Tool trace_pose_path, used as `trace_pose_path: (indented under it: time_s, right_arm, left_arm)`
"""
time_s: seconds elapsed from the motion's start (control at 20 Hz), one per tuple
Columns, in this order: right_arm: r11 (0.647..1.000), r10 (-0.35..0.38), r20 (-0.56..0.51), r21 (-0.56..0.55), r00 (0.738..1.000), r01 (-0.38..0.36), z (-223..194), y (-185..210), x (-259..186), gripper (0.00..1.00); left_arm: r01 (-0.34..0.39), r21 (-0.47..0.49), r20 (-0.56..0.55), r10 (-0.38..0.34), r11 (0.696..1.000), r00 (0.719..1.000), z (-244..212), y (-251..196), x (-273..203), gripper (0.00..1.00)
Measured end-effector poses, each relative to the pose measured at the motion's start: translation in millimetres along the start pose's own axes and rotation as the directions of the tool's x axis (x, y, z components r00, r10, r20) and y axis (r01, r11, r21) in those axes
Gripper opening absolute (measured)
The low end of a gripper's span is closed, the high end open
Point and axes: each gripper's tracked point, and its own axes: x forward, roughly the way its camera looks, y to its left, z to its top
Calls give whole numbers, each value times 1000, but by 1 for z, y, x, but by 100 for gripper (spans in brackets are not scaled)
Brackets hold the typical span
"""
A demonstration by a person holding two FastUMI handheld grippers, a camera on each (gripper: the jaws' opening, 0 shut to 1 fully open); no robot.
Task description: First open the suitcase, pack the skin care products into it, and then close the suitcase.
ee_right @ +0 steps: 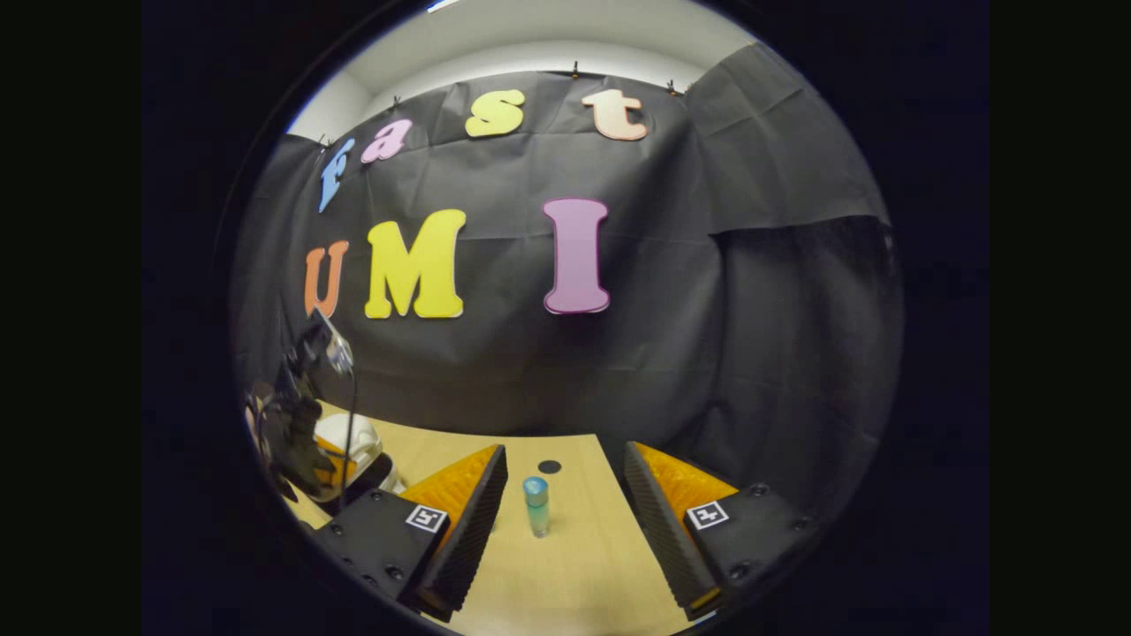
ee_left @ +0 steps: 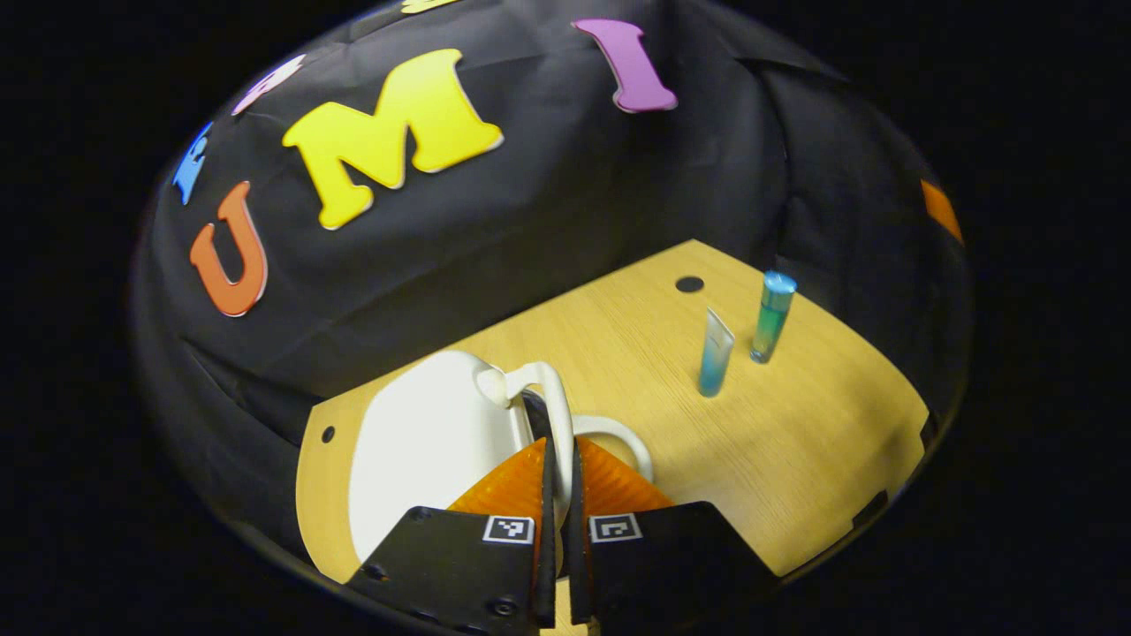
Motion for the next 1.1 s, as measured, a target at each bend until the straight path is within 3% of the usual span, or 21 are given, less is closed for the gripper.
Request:
trace_pose_path:
  time_s: [0.3,0.4,0.5,0.7,0.8,0.95,1.1]
  right_arm:
    - [994,110,24,-8,994,-110,21,70,10,80]
    - [990,140,10,-15,990,-139,20,92,10,80]
    - [987,161,2,-31,987,-161,20,109,7,80]
    - [977,186,-28,-100,982,-188,12,138,0,80]
    - [974,181,-47,-132,982,-186,7,144,-2,78]
    - [970,162,-86,-167,983,-175,-5,148,-4,79]
    - [970,139,-136,-181,981,-162,-17,149,-3,79]
  left_arm:
    - [-7,-229,181,49,973,982,24,136,-51,7]
    - [-74,-261,214,133,962,968,13,197,-55,7]
    - [-190,-271,222,253,944,942,0,271,-53,7]
    - [-345,-366,112,410,864,905,-75,375,-28,7]
    - [-362,-449,25,417,817,909,-124,399,-5,7]
    - [-332,-561,-67,358,759,931,-179,403,40,8]
    - [-312,-616,-140,289,723,947,-223,397,78,12]
